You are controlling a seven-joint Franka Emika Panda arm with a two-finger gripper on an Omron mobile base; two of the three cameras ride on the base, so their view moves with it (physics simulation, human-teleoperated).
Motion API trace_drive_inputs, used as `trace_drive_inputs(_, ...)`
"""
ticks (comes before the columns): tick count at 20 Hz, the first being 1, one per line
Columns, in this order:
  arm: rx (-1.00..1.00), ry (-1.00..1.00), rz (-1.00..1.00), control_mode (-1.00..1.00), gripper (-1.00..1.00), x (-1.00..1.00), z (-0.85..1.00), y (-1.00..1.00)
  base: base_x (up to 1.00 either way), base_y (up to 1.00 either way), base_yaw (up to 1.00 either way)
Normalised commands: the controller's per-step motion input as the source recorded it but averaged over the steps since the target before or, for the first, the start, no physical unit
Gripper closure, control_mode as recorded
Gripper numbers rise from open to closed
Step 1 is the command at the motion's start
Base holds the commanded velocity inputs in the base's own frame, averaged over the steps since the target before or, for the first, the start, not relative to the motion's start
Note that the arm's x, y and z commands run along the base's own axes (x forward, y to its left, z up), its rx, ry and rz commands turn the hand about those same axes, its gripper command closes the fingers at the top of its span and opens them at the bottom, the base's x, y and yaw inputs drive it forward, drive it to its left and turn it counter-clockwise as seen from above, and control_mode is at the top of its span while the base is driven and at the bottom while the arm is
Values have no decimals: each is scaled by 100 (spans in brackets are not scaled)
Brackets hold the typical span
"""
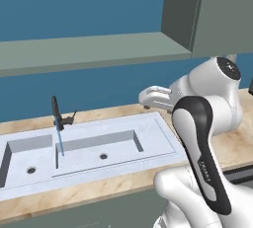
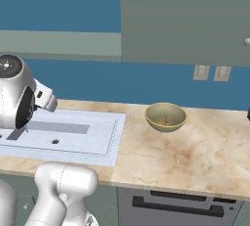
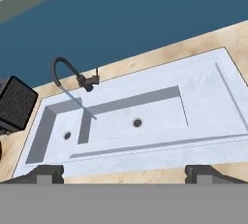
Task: Pick the squashs from the sink and place them in one bowl. Place the mushroom in the other bowl. Then turn off the sink faucet.
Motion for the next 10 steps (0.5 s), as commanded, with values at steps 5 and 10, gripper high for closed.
trace_drive_inputs(5, -5, -4, 6, -100, -100, -1, -1, 17, 0, 0, 0)
trace_drive_inputs(10, -3, -5, 17, -100, -100, 0, -2, 24, 0, 0, 0)
